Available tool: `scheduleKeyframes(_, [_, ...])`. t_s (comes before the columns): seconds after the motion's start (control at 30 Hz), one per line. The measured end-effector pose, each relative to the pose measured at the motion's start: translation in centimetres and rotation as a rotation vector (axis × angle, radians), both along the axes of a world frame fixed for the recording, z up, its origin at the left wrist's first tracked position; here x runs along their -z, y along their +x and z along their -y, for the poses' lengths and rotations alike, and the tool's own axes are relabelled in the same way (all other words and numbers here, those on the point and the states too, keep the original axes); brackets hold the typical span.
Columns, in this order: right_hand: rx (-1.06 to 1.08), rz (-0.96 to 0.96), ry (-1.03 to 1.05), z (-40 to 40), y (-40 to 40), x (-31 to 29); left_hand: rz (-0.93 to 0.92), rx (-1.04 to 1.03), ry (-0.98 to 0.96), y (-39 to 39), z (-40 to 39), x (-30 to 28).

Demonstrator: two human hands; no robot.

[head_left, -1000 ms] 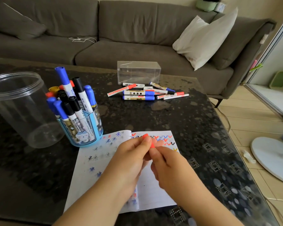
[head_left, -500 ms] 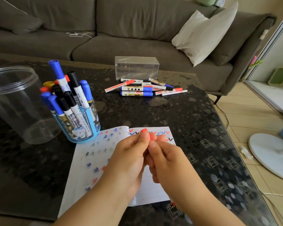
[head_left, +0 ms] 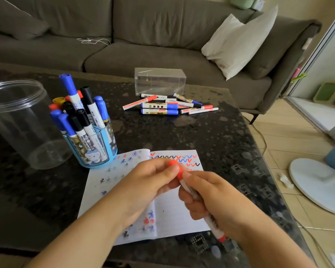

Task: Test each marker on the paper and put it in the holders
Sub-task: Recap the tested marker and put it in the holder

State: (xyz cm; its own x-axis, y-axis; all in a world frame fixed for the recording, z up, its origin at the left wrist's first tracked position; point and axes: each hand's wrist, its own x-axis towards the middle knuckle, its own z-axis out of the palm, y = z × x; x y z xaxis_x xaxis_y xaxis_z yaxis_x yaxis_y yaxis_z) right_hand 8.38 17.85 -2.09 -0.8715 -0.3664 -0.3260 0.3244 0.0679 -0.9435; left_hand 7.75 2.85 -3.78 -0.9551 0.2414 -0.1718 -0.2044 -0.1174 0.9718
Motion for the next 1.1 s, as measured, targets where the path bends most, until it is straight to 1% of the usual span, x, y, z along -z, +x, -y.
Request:
scheduleKeyframes(0.1, [-0.020,0.158,-0.260,0.4,1.0,-1.2,0.016,0.005,0.137,1.0,-0.6,-1.3])
scheduleKeyframes(0.23, [-0.067,0.266,-0.486,0.8,2.4,-3.2,0.065,0.028,0.352,2.8,-0.9,-3.9])
scheduleKeyframes(0.3, [-0.078,0.287,-0.545,1.1,3.7,-4.2,0.079,-0.017,0.371,3.8,-1.0,-5.0])
scheduleKeyframes(0.33, [-0.061,0.273,-0.524,1.4,4.3,-4.5,0.089,-0.070,0.360,4.3,-1.1,-5.1])
scheduleKeyframes(0.37, [-0.024,0.244,-0.471,1.8,5.0,-4.6,0.106,-0.127,0.333,4.8,-1.3,-5.2])
scheduleKeyframes(0.43, [0.075,0.125,-0.277,2.6,6.1,-4.3,0.171,-0.220,0.261,5.6,-2.0,-5.0])
scheduleKeyframes(0.47, [0.114,0.048,-0.143,2.9,6.5,-4.0,0.205,-0.256,0.223,5.9,-2.5,-4.8])
scheduleKeyframes(0.5, [0.126,-0.043,0.035,3.2,7.0,-3.6,0.233,-0.295,0.181,5.9,-2.9,-4.4])
scheduleKeyframes(0.57, [0.082,-0.243,0.458,3.1,7.8,-2.7,0.281,-0.405,0.105,5.6,-2.9,-3.9])
scheduleKeyframes(0.6, [0.051,-0.317,0.626,2.9,8.2,-2.2,0.287,-0.469,0.109,5.2,-2.4,-3.9])
scheduleKeyframes(0.63, [0.029,-0.349,0.725,2.6,8.7,-1.6,0.276,-0.511,0.141,4.9,-1.7,-4.0])
scheduleKeyframes(0.67, [0.020,-0.340,0.747,2.2,9.1,-1.1,0.255,-0.521,0.181,4.7,-0.8,-4.3])
scheduleKeyframes(0.73, [0.029,-0.259,0.634,1.5,9.7,-0.6,0.205,-0.463,0.185,4.8,0.5,-4.8])
scheduleKeyframes(0.8, [0.076,-0.153,0.468,1.0,9.8,-0.7,0.171,-0.396,0.052,5.0,1.0,-4.3])
scheduleKeyframes(0.87, [0.100,-0.086,0.341,0.5,9.3,-1.1,0.194,-0.391,-0.073,5.3,1.1,-3.6])
scheduleKeyframes(0.93, [0.102,-0.067,0.256,0.3,8.8,-1.5,0.235,-0.432,-0.212,5.6,1.4,-3.2])
scheduleKeyframes(1.0, [0.166,-0.031,0.121,0.2,8.2,-1.8,0.259,-0.451,-0.330,5.9,1.9,-2.8])
scheduleKeyframes(1.07, [0.234,0.007,-0.034,0.2,7.3,-1.8,0.220,-0.442,-0.407,6.0,2.2,-2.6])
scheduleKeyframes(1.1, [0.253,0.016,-0.079,0.3,6.8,-1.8,0.185,-0.428,-0.452,6.0,2.3,-2.5])
